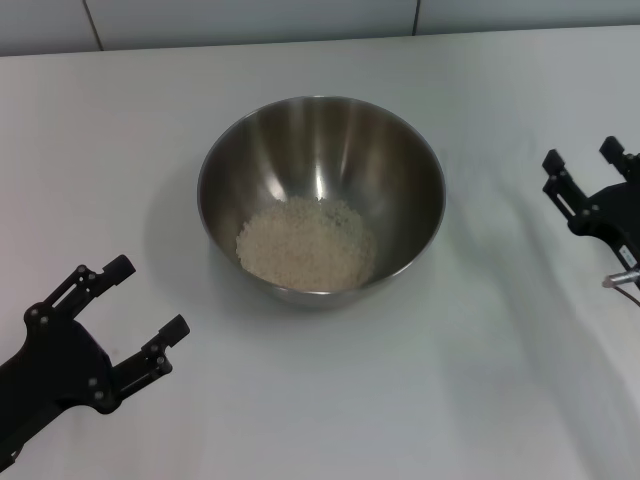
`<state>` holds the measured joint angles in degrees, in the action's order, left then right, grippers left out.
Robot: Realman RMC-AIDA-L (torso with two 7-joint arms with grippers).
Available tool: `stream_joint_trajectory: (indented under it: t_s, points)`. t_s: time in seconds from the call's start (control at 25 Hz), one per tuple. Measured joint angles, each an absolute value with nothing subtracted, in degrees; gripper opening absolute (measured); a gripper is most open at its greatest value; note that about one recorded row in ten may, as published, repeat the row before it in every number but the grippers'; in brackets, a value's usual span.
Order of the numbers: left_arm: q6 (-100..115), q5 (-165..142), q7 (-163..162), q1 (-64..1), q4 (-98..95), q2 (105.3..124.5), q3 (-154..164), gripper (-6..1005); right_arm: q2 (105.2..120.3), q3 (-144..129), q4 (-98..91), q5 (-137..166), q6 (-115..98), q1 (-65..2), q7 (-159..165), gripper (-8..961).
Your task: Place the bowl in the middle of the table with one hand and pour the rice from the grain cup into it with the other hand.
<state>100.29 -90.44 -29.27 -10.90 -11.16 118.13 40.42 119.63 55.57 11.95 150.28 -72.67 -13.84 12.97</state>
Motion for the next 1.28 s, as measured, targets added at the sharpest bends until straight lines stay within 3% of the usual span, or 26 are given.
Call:
stream_joint_trajectory:
  t_s: [0.64,0.76,0.8,1.0,1.28]
  points:
    - [100.2,-90.5,-29.3,-10.9,-11.2,118.19,40.4,842,118.77,52.6,7.5,150.6,-86.0,-15.7,21.7,729]
    - [100.0,-90.5,-29.3,-10.9,-11.2,118.21,40.5,842,117.36,47.3,4.2,151.7,-89.7,-18.2,25.8,729]
    - [100.0,-90.4,-29.3,-11.0,-11.2,118.21,40.6,842,116.21,42.8,0.6,152.3,-92.3,-20.7,30.2,729]
    - [99.9,-90.4,-29.3,-11.3,-11.2,118.17,40.8,842,114.39,31.0,-8.1,152.5,-98.5,-25.7,37.3,729]
    - [99.8,-90.5,-29.3,-11.5,-11.5,118.1,40.9,842,113.58,23.4,-13.3,152.3,-102.6,-28.1,38.2,729]
